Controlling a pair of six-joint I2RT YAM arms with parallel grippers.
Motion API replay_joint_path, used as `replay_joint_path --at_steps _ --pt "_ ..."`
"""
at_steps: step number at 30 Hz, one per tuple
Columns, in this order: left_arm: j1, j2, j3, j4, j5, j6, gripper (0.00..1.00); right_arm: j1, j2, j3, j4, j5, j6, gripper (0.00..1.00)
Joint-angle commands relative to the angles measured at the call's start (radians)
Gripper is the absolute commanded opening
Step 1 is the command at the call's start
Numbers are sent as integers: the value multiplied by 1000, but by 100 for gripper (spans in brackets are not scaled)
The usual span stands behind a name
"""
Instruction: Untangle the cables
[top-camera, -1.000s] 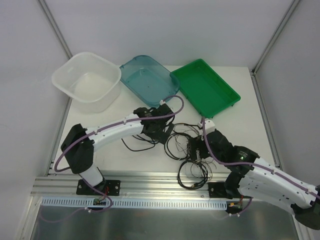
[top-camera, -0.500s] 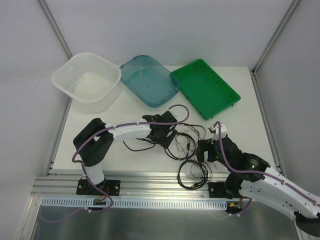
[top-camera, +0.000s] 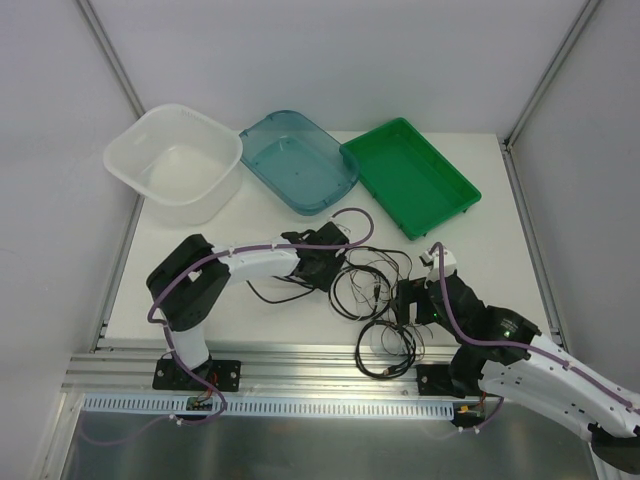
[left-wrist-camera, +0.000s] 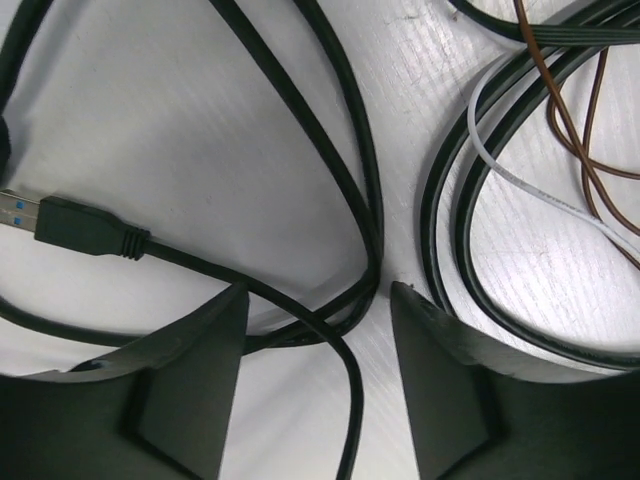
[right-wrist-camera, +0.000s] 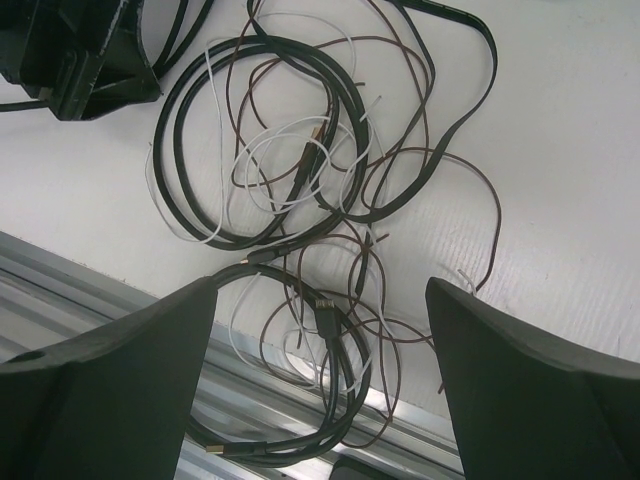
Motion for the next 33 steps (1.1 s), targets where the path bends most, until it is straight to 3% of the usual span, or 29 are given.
replay_joint_path --at_steps 1,2,3,5,6,10,20,26,33 --pt "5 46 -13 13 17 -4 56 6 1 9 4 16 26 90" --pt "5 50 -12 14 11 -7 51 6 -1 9 4 16 26 90" --pt "5 53 -10 13 8 -9 40 6 -1 9 4 16 29 90" --pt "7 55 -9 11 0 -12 31 6 -2 12 4 13 31 90" --pt "8 53 -12 9 -4 -14 21 6 -2 13 3 13 31 90" --pt "42 29 -35 6 -18 -52 0 5 -2 13 -2 15 32 89" --pt "80 -247 -69 -90 -13 -107 0 6 7 21 4 32 28 89" --pt "92 -457 132 -246 -79 -86 0 6 4 33 -11 55 15 89" --pt "158 -556 431 -381 -67 -73 0 5 -11 44 -40 76 1 89"
